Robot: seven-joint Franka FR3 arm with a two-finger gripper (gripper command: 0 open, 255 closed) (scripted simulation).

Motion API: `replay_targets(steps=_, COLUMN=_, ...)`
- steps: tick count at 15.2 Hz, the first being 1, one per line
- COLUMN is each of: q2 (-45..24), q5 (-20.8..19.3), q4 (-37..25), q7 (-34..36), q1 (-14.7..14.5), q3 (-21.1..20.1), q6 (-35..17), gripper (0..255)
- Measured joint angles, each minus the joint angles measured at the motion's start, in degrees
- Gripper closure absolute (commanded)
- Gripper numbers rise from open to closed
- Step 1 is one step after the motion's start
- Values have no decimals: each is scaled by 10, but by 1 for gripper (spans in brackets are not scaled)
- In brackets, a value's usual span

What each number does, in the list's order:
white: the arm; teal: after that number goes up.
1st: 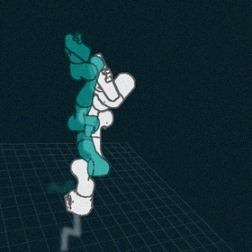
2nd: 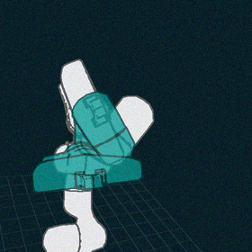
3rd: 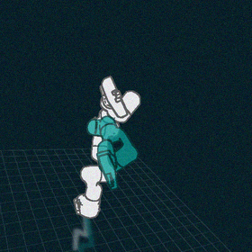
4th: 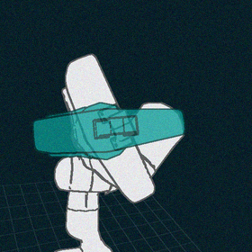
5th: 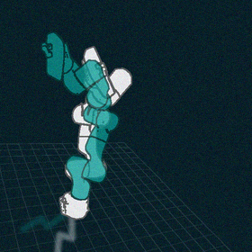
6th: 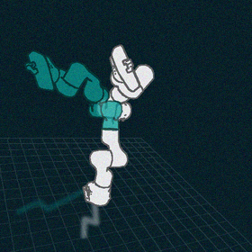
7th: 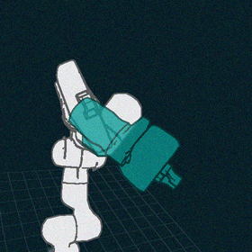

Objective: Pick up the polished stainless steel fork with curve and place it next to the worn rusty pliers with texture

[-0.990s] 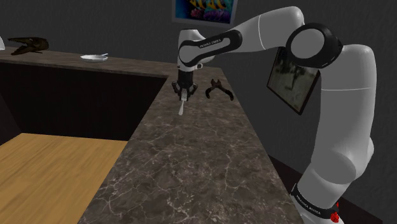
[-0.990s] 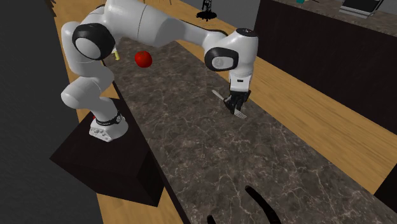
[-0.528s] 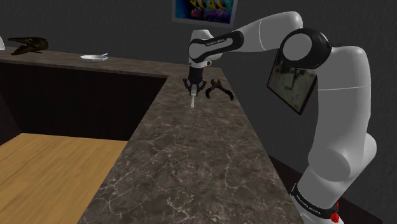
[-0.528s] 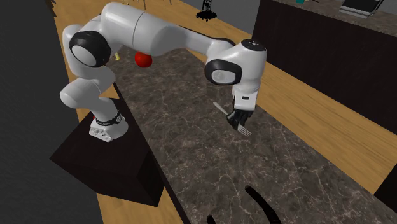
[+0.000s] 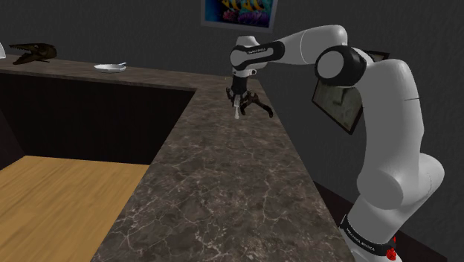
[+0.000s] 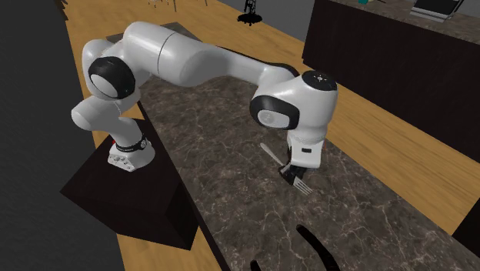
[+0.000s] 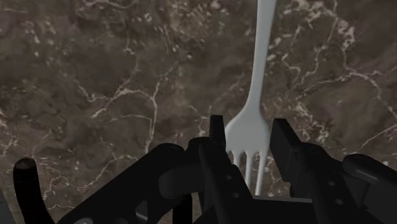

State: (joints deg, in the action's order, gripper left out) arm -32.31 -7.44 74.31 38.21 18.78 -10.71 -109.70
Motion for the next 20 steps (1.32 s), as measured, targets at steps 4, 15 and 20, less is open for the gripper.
replay_targets(steps=4, q2=-59, q5=1, q4=-104, q7=-42, q1=22, q3=10, q6=43, gripper=255)
replay_targets(steps=15, q2=-97, q5=-1, q4=-94, q7=-56, q1=34, q3=15, q6=-4, gripper=255)
replay_targets(steps=20, q2=-106, q5=-3, q4=-70, q7=-54, q1=35, q3=16, q6=-37, gripper=255)
